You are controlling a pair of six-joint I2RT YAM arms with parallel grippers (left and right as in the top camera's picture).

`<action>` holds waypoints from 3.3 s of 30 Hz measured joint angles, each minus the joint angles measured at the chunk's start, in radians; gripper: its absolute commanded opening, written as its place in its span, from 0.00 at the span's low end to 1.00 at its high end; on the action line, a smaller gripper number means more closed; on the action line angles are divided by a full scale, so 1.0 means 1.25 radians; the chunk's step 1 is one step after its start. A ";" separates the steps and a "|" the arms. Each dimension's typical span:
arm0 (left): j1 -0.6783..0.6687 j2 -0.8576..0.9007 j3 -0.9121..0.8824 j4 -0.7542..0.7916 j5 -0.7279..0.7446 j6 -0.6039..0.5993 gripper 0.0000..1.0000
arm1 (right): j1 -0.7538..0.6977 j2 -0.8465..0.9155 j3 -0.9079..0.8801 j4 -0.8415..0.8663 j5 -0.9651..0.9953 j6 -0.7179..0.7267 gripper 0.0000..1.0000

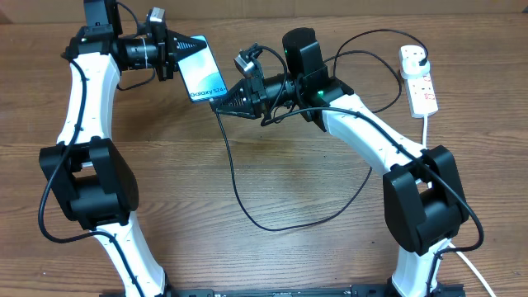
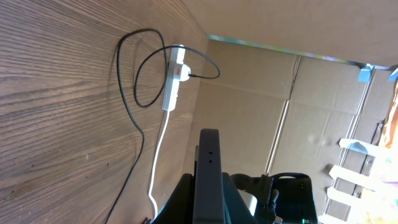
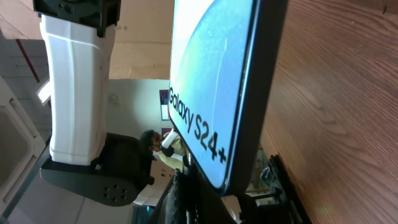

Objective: Plug charger to phone and switch on socket

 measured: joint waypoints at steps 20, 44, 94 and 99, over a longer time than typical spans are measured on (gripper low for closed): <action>-0.006 0.000 0.000 0.005 0.000 0.008 0.04 | 0.000 0.000 0.000 -0.010 0.000 0.000 0.04; 0.005 0.000 0.000 0.023 0.022 0.008 0.04 | 0.000 0.001 0.000 -0.019 0.009 0.000 0.04; -0.007 0.000 0.000 0.014 -0.006 0.008 0.04 | 0.000 0.001 0.000 -0.013 0.001 0.000 0.04; -0.012 0.000 0.000 0.014 -0.009 0.009 0.04 | 0.000 0.001 0.000 -0.013 -0.005 0.000 0.04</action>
